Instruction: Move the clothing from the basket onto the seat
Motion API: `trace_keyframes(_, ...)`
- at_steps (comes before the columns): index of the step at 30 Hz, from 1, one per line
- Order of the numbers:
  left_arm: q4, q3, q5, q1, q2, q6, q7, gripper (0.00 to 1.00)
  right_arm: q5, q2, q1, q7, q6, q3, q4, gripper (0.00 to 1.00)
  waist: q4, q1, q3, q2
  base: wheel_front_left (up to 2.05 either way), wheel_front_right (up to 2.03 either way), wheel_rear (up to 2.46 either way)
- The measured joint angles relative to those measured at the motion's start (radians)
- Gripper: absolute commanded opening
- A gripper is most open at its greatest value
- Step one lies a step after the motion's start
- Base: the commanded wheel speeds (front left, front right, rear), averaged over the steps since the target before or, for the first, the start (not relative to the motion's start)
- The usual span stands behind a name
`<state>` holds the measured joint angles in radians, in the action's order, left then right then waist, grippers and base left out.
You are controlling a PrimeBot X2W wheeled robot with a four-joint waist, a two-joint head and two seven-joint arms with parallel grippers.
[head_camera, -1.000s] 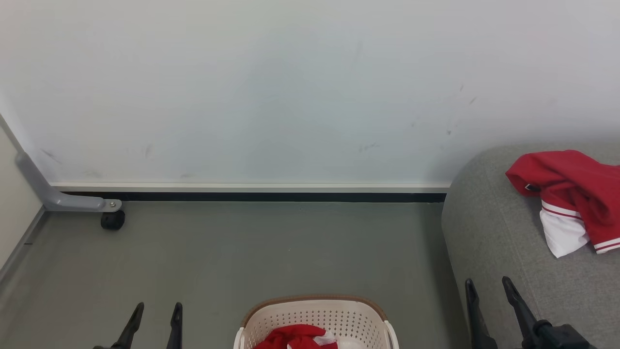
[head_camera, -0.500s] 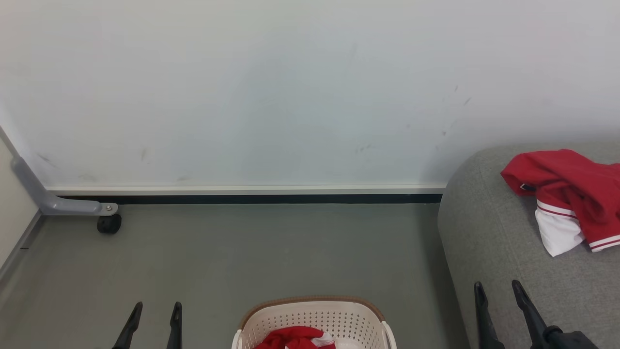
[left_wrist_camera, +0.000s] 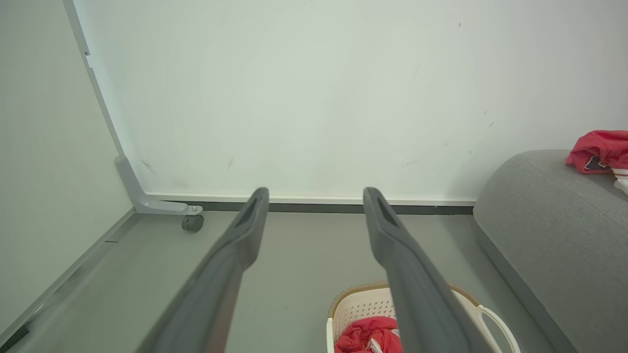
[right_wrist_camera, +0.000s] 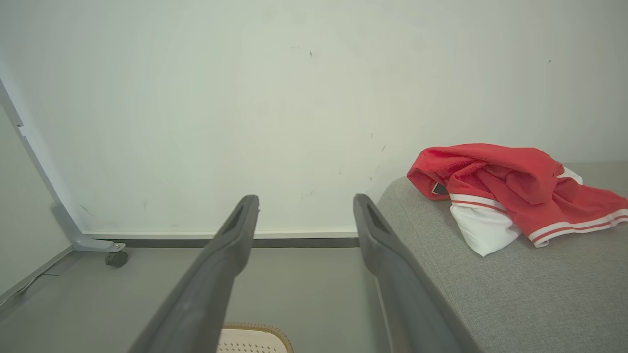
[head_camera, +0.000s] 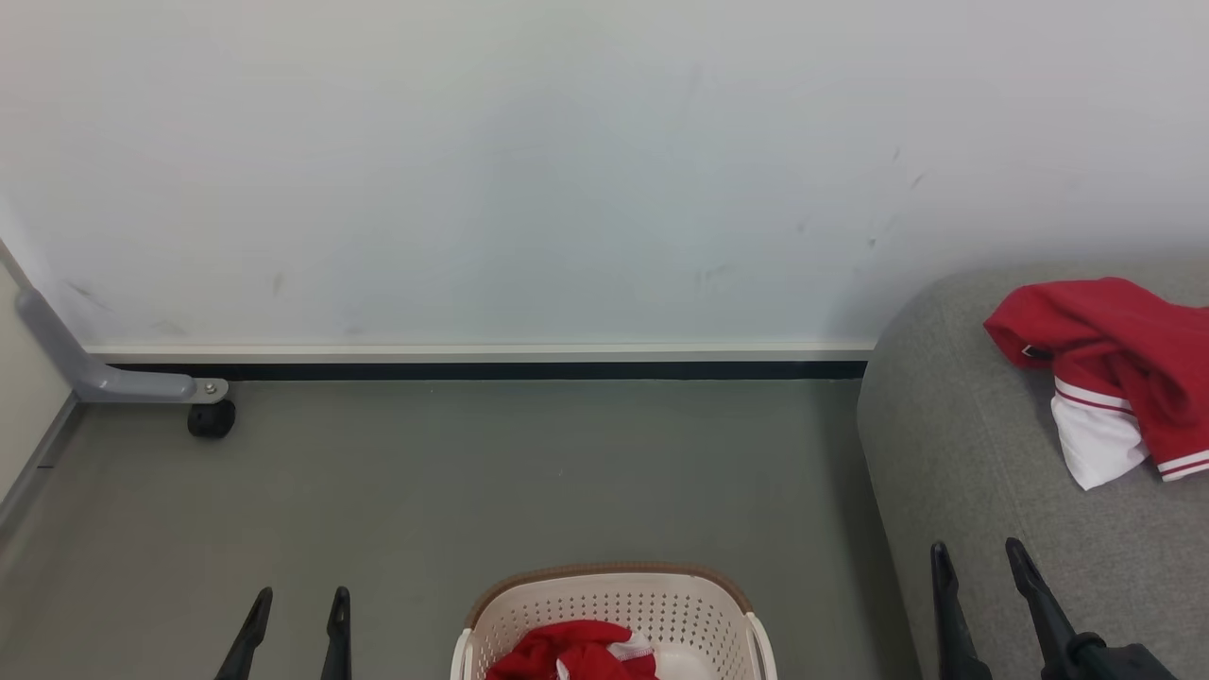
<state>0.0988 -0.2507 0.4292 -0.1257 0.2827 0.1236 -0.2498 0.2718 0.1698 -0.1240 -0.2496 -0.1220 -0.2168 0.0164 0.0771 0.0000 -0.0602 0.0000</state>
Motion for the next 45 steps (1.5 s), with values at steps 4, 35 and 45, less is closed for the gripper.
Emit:
trace_keyframes(4, -0.003, -0.001, -0.008, 0.005, 0.000, 0.000, 0.000, 1.00, 0.000, 0.002, 0.003, 0.000, 0.000, 0.006, -0.007, 1.00, -0.001, 0.0000, 0.022, 0.0000, 0.00, 0.00, 0.00)
trace_keyframes(35, 0.368, -0.230, -0.133, 0.457, -0.157, -0.081, 0.091, 1.00, -0.035, 0.123, 0.403, 0.002, 0.017, 0.116, -0.144, 1.00, -0.085, 0.0003, 0.386, 0.0002, 0.00, 0.00, 0.00)
trace_keyframes(45, 0.524, -0.284, -0.187, 0.559, -0.188, -0.090, 0.125, 1.00, -0.035, 0.146, 0.518, 0.012, 0.016, 0.166, -0.179, 1.00, -0.113, 0.0002, 0.519, 0.0002, 0.00, 0.00, 0.00)
